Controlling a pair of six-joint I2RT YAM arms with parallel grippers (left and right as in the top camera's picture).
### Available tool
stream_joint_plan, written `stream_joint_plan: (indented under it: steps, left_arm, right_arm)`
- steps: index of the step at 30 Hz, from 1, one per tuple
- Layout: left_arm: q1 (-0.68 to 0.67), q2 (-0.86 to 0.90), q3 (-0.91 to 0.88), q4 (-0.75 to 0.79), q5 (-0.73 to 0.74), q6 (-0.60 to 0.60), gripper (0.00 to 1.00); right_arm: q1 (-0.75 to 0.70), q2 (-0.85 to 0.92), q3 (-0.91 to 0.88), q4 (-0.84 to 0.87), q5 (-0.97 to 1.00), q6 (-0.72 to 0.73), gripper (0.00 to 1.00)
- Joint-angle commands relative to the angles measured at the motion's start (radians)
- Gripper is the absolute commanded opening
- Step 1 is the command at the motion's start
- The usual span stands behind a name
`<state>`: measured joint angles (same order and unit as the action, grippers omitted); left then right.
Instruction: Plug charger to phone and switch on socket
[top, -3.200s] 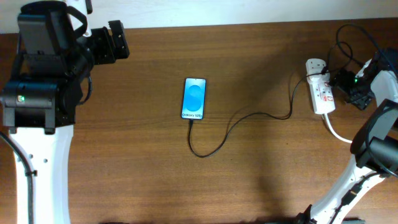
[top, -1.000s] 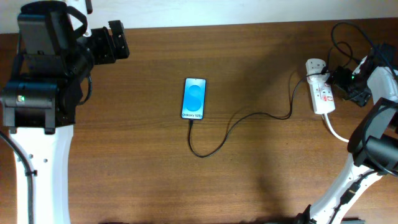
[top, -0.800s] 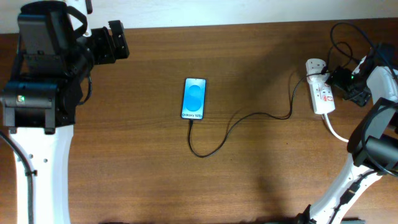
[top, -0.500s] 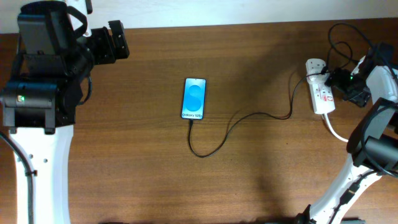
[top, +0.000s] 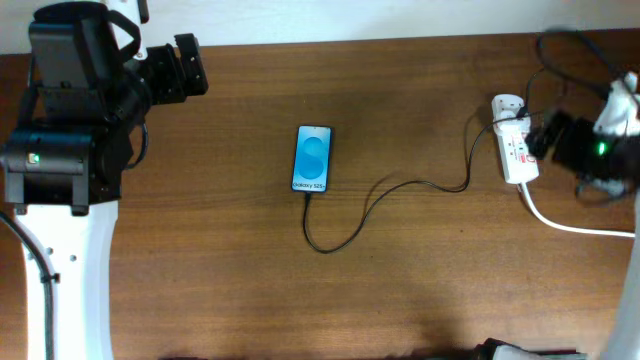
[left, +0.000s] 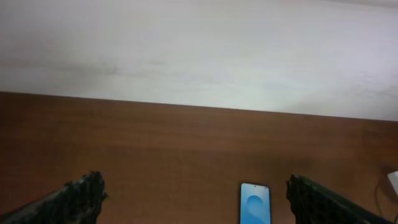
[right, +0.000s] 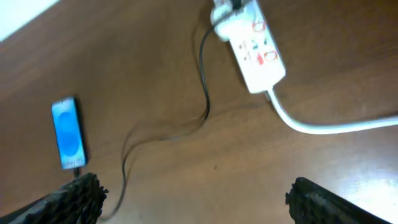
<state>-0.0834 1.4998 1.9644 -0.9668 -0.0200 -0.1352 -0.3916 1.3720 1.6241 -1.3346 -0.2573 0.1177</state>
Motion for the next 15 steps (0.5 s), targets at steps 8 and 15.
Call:
stream_joint_plan:
  steps: [8,15]
  left_arm:
    - [0.003,-0.007,-0.004,0.000,-0.014,0.005,0.99]
    - [0.003,-0.007,-0.004,0.000,-0.014,0.005,0.99]
  right_arm:
    - [0.005,-0.321,-0.315,-0.187,-0.035,-0.006,0.99]
    - [0.005,-0.254,-0.315,-0.226,-0.002,-0.006,0.98]
